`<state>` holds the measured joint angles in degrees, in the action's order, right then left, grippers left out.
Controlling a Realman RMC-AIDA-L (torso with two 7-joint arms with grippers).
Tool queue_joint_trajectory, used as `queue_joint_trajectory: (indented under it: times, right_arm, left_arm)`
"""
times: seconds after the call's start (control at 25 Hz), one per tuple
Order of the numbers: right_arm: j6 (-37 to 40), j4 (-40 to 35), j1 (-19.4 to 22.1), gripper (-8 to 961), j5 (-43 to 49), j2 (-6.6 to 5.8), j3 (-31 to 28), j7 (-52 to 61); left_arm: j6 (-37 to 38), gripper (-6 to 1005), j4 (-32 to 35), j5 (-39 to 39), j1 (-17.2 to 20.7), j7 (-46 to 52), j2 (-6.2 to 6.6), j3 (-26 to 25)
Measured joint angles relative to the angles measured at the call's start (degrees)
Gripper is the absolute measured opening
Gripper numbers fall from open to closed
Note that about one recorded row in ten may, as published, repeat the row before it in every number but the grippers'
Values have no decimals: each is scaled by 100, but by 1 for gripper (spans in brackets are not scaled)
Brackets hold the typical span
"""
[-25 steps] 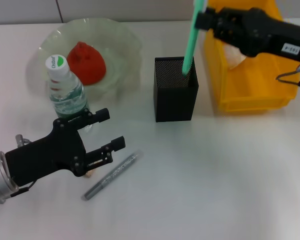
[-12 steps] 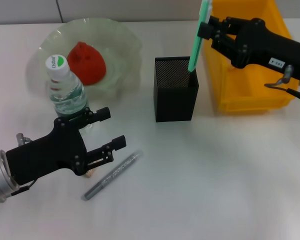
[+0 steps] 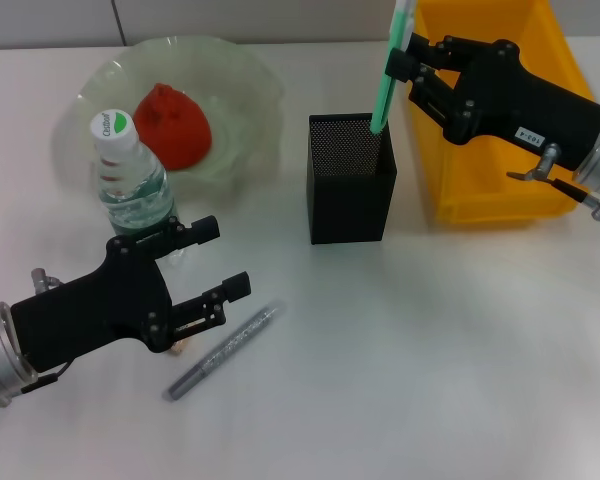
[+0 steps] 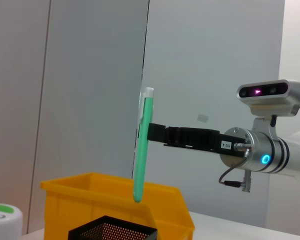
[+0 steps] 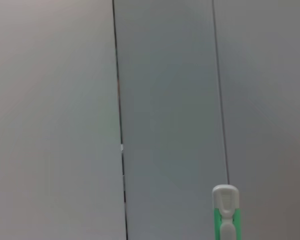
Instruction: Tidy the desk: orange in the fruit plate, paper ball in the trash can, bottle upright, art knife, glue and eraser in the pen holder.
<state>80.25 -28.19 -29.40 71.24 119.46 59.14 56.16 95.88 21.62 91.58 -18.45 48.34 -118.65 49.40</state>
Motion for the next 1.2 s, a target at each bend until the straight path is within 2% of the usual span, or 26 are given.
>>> queue_joint_trajectory:
  times: [0.48, 0.68, 0.84, 1.0, 1.08, 1.12, 1.16, 1.2]
  right_arm:
    - [-275, 227, -84, 191, 12, -11, 45, -103]
    - [-281, 230, -83, 304, 16, -11, 45, -96]
    - [-258, 204, -82, 304, 24, -13, 52, 53]
    - [-210, -333, 3, 303, 299, -51, 307, 933]
    - [-88, -1194, 140, 303, 963, -71, 392, 1962]
    - [-88, -1194, 140, 306, 963, -71, 392, 1962]
    - [159, -1839, 190, 309, 1494, -65, 368, 2676]
    - [159, -1839, 190, 312, 1494, -65, 368, 2676]
  left_arm:
    - [0, 658, -4, -1, -16, 0, 0, 0]
    - [1, 657, -7, -6, -19, 0, 0, 0]
    - [6, 656, -9, -9, -19, 0, 0, 0]
    - [10, 656, -9, -45, -12, 2, 0, 0]
    - [10, 655, -9, -68, -7, 3, 0, 0]
    - [10, 655, -9, -83, -3, 4, 0, 0]
    - [10, 655, -9, -117, 5, 4, 0, 0]
    - [11, 655, -9, -120, 7, 4, 0, 0]
